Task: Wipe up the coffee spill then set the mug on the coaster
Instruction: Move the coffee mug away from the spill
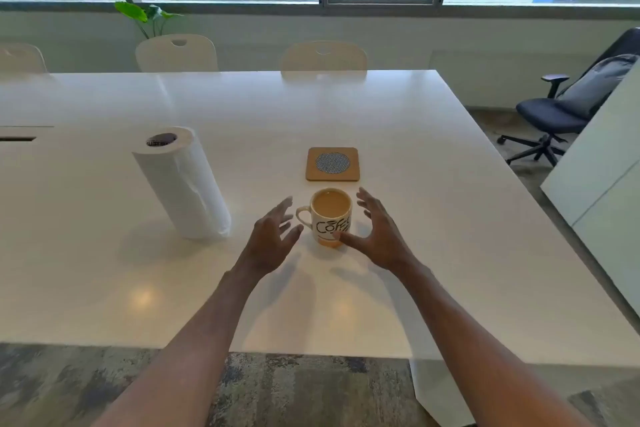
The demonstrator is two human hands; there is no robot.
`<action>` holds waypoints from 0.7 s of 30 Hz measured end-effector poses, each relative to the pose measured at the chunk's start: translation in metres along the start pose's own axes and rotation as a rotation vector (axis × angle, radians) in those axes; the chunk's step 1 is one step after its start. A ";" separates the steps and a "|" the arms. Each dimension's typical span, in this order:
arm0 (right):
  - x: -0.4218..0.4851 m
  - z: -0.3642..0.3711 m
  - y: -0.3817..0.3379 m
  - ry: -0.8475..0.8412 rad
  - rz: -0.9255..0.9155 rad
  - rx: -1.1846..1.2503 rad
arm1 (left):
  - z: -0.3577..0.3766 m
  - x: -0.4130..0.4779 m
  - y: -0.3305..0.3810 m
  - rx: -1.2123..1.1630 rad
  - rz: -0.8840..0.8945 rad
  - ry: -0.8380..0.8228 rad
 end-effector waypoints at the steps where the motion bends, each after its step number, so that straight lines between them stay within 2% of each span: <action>1: 0.003 0.002 0.004 -0.006 0.001 0.024 | -0.001 0.003 -0.002 -0.020 -0.003 0.012; 9: 0.013 0.018 0.020 -0.082 0.008 0.126 | 0.000 0.019 -0.006 -0.224 -0.105 -0.099; 14: 0.018 0.018 0.027 -0.045 -0.014 0.165 | -0.002 0.025 -0.007 -0.260 -0.034 -0.066; 21: 0.023 0.017 0.032 0.014 -0.016 0.195 | 0.003 0.033 -0.023 -0.313 -0.025 -0.070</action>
Point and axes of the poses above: each hand's wrist, its own x-axis towards the middle knuckle, its own z-axis out of the palm, y = z × x, the point moved 9 cm from there along x, towards the middle knuckle, and after that the axes turned 9 degrees about -z, right-handed, at the moved point
